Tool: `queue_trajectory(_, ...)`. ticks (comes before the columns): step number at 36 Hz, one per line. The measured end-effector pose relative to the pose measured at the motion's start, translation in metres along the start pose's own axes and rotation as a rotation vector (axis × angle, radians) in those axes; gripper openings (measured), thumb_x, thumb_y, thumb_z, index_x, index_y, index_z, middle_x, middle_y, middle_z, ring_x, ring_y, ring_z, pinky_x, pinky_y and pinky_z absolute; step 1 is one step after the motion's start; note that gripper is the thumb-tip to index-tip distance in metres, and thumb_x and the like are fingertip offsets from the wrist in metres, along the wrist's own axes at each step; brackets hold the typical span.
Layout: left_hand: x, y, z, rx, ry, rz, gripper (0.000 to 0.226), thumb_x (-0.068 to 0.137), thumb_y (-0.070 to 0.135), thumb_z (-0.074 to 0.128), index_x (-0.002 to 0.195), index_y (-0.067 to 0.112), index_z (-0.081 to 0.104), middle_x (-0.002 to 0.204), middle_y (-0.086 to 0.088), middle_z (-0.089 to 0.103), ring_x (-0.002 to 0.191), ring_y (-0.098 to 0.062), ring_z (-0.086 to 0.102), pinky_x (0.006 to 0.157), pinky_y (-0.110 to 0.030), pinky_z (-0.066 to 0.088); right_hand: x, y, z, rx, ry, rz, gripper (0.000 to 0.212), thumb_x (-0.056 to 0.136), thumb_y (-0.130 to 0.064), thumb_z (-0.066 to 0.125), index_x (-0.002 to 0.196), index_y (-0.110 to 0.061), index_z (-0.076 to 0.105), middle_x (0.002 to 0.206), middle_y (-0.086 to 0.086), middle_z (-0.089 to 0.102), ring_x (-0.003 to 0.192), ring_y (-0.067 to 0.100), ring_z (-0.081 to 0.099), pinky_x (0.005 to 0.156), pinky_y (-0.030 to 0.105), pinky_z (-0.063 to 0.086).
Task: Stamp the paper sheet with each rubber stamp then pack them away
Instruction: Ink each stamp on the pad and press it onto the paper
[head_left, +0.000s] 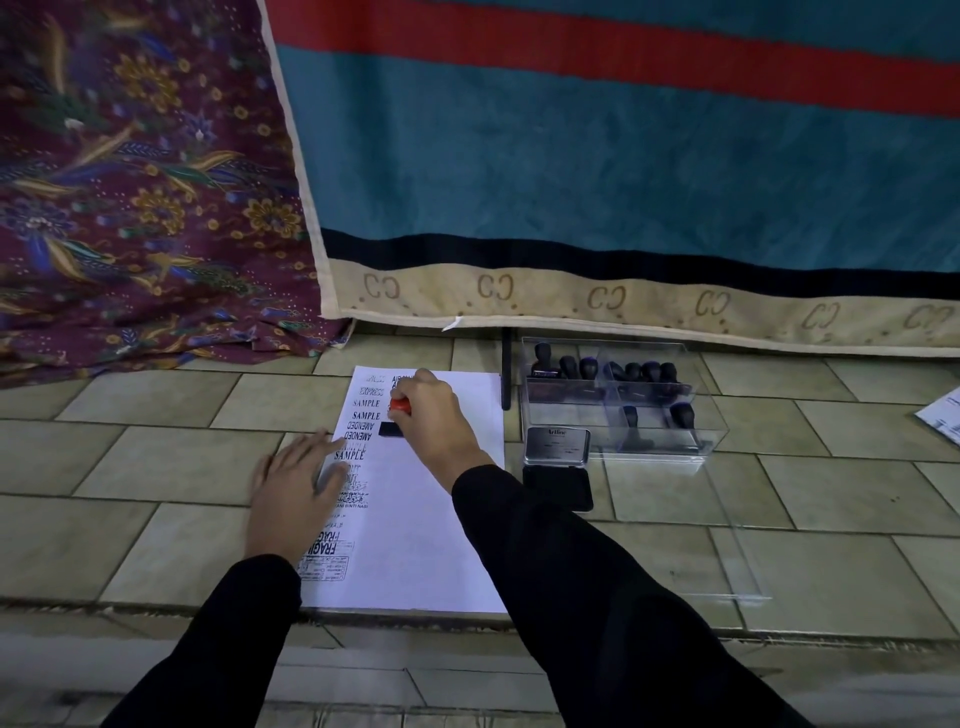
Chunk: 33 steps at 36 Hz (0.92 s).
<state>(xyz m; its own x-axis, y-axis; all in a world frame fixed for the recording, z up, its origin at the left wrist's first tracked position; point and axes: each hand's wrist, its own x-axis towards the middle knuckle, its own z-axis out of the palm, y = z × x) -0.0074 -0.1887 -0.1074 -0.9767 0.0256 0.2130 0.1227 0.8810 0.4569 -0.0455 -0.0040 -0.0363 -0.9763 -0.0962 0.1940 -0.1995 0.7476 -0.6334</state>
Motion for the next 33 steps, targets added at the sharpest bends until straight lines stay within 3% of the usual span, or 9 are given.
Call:
queue_trajectory(11, 0.004, -0.006, 0.002, -0.001, 0.011, 0.001, 0.043, 0.085, 0.046, 0.044, 0.122, 0.033, 0.063, 0.14, 0.006, 0.054, 0.133, -0.017, 0.042, 0.114, -0.041, 0.016, 0.0, 0.003, 0.0, -0.012, -0.028, 0.012, 0.023, 0.091, -0.009, 0.056, 0.113, -0.004, 0.06, 0.113, 0.015, 0.051, 0.098, 0.034, 0.057, 0.086, 0.04, 0.05)
queue_trajectory(16, 0.003, -0.007, 0.002, -0.01, 0.019, 0.013, 0.042, 0.085, 0.047, 0.045, 0.121, 0.035, 0.063, 0.139, 0.008, 0.054, 0.132, -0.016, 0.043, 0.113, -0.039, 0.016, -0.004, 0.005, -0.028, 0.187, 0.15, -0.028, 0.043, 0.091, -0.016, 0.061, 0.133, -0.009, 0.05, 0.122, 0.012, 0.048, 0.109, 0.027, 0.054, 0.099, 0.035, 0.045)
queue_trajectory(20, 0.003, -0.005, 0.001, -0.01, 0.024, 0.021, 0.043, 0.085, 0.046, 0.045, 0.121, 0.033, 0.063, 0.138, 0.007, 0.055, 0.131, -0.018, 0.044, 0.113, -0.04, 0.017, -0.02, 0.005, -0.081, 0.212, 0.448, -0.16, 0.037, 0.085, -0.014, 0.068, 0.121, -0.009, 0.061, 0.11, 0.006, 0.057, 0.099, 0.013, 0.054, 0.093, 0.03, 0.046)
queue_trajectory(23, 0.003, -0.005, 0.001, -0.006, 0.025, 0.025, 0.043, 0.085, 0.046, 0.045, 0.121, 0.032, 0.064, 0.138, 0.005, 0.055, 0.13, -0.019, 0.045, 0.113, -0.042, 0.018, -0.048, 0.014, -0.12, 0.113, 0.584, -0.16, 0.036, 0.08, -0.016, 0.073, 0.115, -0.016, 0.063, 0.108, -0.005, 0.06, 0.105, 0.011, 0.052, 0.092, 0.024, 0.044)
queue_trajectory(26, 0.003, -0.006, 0.002, -0.009, 0.033, 0.022, 0.043, 0.086, 0.046, 0.045, 0.121, 0.031, 0.065, 0.137, 0.004, 0.056, 0.129, -0.02, 0.046, 0.113, -0.043, 0.019, -0.087, 0.035, -0.141, 0.086, 0.646, -0.123, 0.034, 0.08, -0.014, 0.072, 0.111, -0.017, 0.062, 0.107, -0.007, 0.056, 0.099, 0.01, 0.056, 0.084, 0.016, 0.048)
queue_trajectory(29, 0.003, -0.007, 0.004, -0.015, 0.033, 0.02, 0.042, 0.086, 0.046, 0.045, 0.121, 0.032, 0.064, 0.137, 0.005, 0.056, 0.129, -0.02, 0.046, 0.113, -0.043, 0.019, -0.128, 0.06, -0.143, 0.03, 0.666, -0.091, 0.033, 0.078, -0.01, 0.073, 0.108, -0.014, 0.059, 0.105, -0.001, 0.054, 0.092, 0.009, 0.056, 0.08, 0.018, 0.053)
queue_trajectory(33, 0.003, -0.008, 0.005, -0.025, 0.031, 0.021, 0.041, 0.085, 0.046, 0.045, 0.12, 0.034, 0.064, 0.137, 0.006, 0.056, 0.129, -0.018, 0.046, 0.113, -0.041, 0.019, -0.17, 0.099, -0.126, -0.15, 0.641, -0.09, 0.035, 0.07, -0.001, 0.077, 0.098, -0.01, 0.058, 0.094, -0.002, 0.052, 0.081, 0.01, 0.049, 0.074, 0.011, 0.042)
